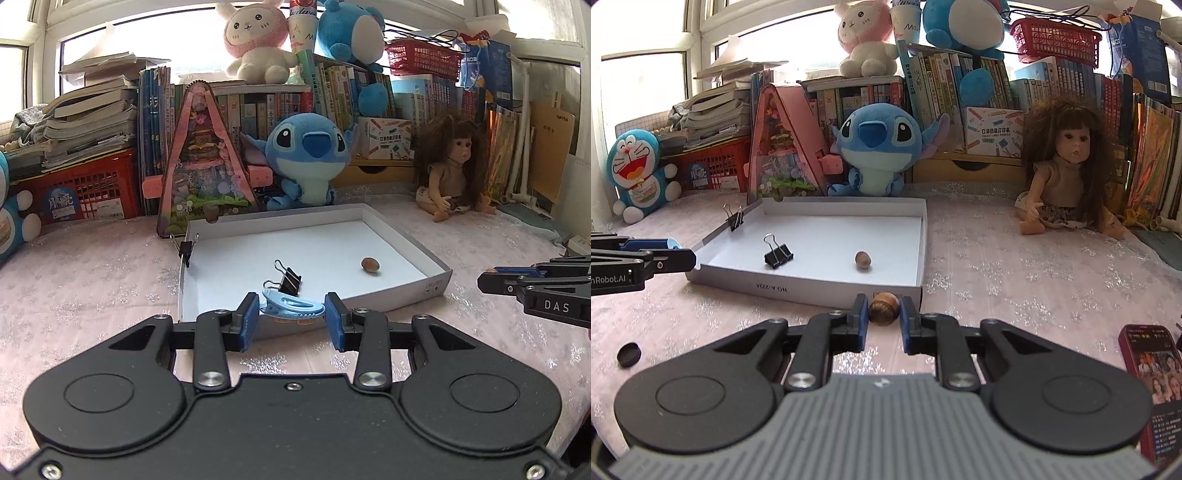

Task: Organize rigid objects
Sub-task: 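Carry the blue clip and acorn into the white tray, opening both tools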

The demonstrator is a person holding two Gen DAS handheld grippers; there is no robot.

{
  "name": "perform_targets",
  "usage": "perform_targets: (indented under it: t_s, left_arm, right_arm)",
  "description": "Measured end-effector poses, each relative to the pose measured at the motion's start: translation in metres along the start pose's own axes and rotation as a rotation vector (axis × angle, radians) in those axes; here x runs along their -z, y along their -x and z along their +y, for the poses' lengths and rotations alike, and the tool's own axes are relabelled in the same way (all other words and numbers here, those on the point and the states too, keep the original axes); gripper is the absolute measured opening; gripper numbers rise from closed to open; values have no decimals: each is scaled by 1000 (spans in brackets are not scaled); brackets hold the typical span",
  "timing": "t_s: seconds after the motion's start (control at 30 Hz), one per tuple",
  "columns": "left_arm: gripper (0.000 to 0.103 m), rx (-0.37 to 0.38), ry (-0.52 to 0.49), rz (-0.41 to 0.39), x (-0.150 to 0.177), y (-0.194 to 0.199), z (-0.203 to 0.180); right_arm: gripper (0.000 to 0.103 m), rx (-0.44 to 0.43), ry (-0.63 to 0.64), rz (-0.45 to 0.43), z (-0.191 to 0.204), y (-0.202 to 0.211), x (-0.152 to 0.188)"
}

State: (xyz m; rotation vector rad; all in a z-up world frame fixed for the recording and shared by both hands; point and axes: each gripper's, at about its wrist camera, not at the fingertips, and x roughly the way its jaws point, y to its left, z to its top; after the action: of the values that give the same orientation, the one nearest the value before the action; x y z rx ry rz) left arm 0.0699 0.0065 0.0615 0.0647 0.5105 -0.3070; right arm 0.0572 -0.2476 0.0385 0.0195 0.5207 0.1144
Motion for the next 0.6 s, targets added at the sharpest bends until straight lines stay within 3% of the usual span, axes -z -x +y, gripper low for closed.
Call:
perform_targets:
  t_s: [0.2,0.6]
  left_arm:
    - [36,-31,70,23,-26,-32,14]
    - [36,-87,184,138,-39,-106,38]
  right_arm:
    - [22,-13,-71,-16,-9,-23,-24]
    - [22,-50,-207,96,-23,-91,-51]
